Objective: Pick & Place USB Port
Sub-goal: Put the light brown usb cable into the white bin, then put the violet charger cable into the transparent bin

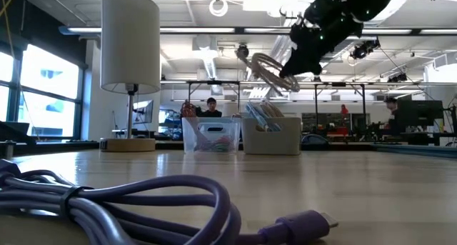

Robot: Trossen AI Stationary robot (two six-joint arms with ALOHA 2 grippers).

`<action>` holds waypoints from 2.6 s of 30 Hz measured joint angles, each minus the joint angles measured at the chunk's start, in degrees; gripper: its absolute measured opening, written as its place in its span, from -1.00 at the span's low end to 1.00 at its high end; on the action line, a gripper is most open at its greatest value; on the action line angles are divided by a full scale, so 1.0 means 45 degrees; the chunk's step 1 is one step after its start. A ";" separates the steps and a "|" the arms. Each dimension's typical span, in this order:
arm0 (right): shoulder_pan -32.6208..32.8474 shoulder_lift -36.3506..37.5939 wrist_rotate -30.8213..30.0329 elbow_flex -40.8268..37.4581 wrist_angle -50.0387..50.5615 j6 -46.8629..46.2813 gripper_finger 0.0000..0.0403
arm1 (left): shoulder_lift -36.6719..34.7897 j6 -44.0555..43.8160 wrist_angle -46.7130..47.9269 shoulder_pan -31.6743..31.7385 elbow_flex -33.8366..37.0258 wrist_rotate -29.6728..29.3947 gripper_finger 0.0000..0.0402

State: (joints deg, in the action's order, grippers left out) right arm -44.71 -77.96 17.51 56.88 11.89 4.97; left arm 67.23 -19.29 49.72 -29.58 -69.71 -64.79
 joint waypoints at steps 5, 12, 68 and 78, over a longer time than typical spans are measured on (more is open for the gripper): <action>-0.0350 -0.0762 0.0006 -0.0107 -0.0388 -0.0265 -0.85 | -0.0260 0.0000 0.0068 0.0000 -0.0002 -0.0070 -0.18; -0.0433 -0.1726 -0.0516 -0.0102 -0.0345 -0.0435 -0.85 | -0.0264 0.1297 0.0057 -0.0005 0.0002 -0.0060 -0.18; -0.0506 0.2318 0.1402 -0.0088 0.0552 -0.1446 0.34 | 0.0091 0.5073 -0.0049 -0.0015 -0.2395 0.9882 -0.18; 0.1032 0.5942 0.1345 -0.0088 0.3540 -0.1761 0.34 | 0.2786 0.5623 0.2989 -0.0006 -0.2537 1.2048 -0.18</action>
State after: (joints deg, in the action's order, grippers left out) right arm -40.06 -51.22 23.56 56.49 27.83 -2.96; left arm 79.76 6.01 63.17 -29.61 -81.12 -10.57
